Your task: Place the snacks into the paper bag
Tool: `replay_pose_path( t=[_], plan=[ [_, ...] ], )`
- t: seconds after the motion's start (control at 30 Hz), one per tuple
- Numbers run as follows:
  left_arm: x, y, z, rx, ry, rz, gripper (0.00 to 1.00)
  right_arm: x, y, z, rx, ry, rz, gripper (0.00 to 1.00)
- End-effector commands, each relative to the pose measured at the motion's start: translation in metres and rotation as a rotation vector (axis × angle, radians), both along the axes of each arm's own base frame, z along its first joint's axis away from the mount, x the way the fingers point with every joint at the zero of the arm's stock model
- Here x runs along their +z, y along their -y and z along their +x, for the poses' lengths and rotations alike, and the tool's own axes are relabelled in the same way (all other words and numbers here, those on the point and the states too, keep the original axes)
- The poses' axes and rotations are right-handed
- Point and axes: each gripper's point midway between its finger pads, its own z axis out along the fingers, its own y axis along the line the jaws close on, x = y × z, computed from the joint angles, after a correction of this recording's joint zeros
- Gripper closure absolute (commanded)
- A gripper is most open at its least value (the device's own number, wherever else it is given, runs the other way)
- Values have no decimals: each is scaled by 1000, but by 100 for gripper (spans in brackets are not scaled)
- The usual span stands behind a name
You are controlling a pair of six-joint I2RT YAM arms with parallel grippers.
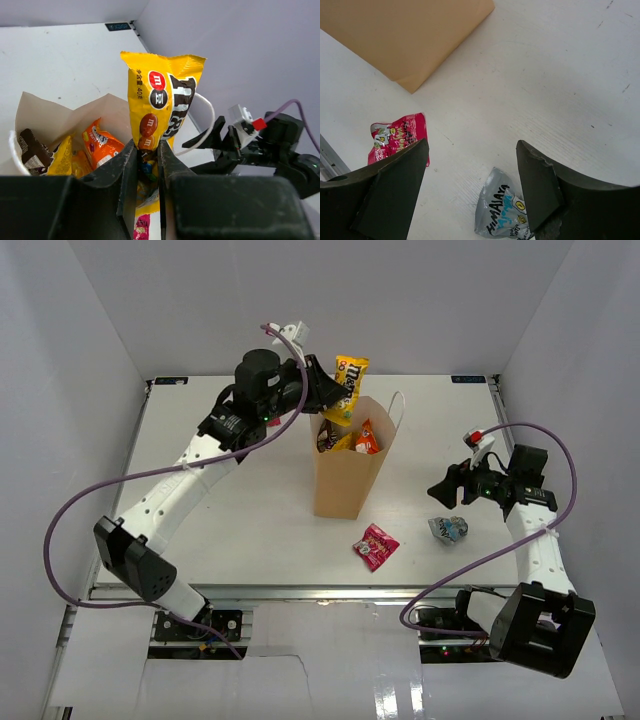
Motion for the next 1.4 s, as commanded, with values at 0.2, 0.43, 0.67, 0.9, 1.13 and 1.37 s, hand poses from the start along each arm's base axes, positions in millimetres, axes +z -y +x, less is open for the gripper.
replay_pose_path(
  t=[0.2,0.43,0.67,0.9,1.13,1.37],
  plan=[
    [-4,20,20,27,-12,62,55,-4,10,-7,4,15,-94,23],
    [23,23,13,-9,41,33,31,-10,17,-10,39,-14,-169,23],
    [61,-13,-31,-24,199,54,16,-44,45,-20,82,-218,-332,23],
    [-8,-114,-70,282,159,154,2,-96,79,-30,-80,-426,-579,16],
    [-111,-146,-104,359,-39,135,2,-125,78,-19,-76,-484,-576,19],
    [-176,-135,-119,298,-184,125,2,-149,72,-28,26,-525,-567,40]
  ],
)
